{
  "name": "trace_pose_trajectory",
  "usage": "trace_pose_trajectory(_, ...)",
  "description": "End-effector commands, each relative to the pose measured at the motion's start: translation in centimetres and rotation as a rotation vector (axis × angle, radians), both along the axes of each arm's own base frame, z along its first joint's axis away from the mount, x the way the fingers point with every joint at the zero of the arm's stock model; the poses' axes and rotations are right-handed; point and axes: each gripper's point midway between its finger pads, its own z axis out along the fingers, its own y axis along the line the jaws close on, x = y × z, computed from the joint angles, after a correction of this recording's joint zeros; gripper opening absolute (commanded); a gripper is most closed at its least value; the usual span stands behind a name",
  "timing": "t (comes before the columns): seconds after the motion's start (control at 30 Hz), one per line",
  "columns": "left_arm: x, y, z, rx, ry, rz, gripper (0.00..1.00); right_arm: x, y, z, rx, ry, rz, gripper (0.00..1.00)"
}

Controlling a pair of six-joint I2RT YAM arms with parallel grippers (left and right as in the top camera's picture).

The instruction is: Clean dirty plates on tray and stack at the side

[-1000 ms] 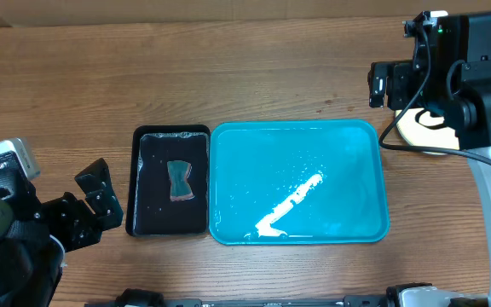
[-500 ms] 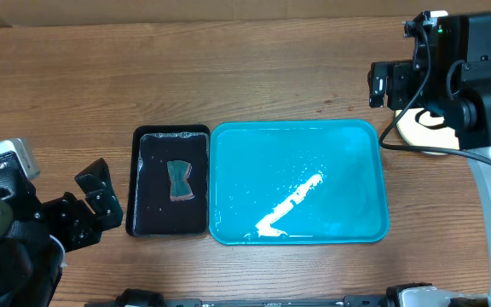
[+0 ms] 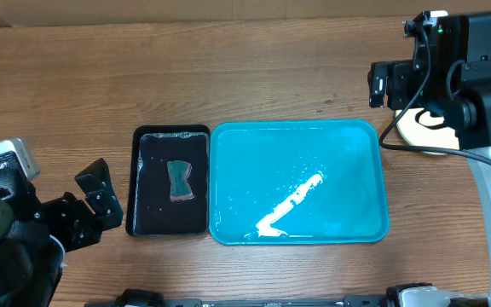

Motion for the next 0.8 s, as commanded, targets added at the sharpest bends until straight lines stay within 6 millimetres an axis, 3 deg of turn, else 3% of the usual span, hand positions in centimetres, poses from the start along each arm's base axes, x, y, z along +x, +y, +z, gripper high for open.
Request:
trace_pose_trajectory(0.0, 0.1, 0.4, 0.1, 0.034, 0.000, 0.005, 1.00, -0.1, -0.1, 1.1, -0.006, -0.031, 0.002, 1.00)
trace_pose_trajectory(0.17, 0.0, 0.4, -0.1, 0.037, 0.009, 0.005, 1.00, -0.1, -0.1, 1.1, -0.006, -0.031, 0.002, 1.00)
trace_pose_trajectory(0.37, -1.6, 0.7, -2.1, 0.056, 0.113, 0.005, 0.99, -0.1, -0.1, 1.1, -0.006, -0.031, 0.002, 1.00)
trace_pose_trajectory(0.47, -0.5, 0.8, -1.2, 0.056, 0.060, 0.019, 1.00, -0.1, -0.1, 1.1, -0.006, -0.031, 0.002, 1.00)
trace_pose_trajectory(0.63, 2.3, 0.3, 2.2, 0.081, -0.156, -0.012, 0.99, -0.1, -0.1, 1.1, -0.006, -0.031, 0.002, 1.00)
trace_pose_trajectory(0.77, 4.1, -0.2, 2.8, 0.074, -0.290, -0.027, 1.00, -0.1, -0.1, 1.1, -0.006, -0.031, 0.002, 1.00)
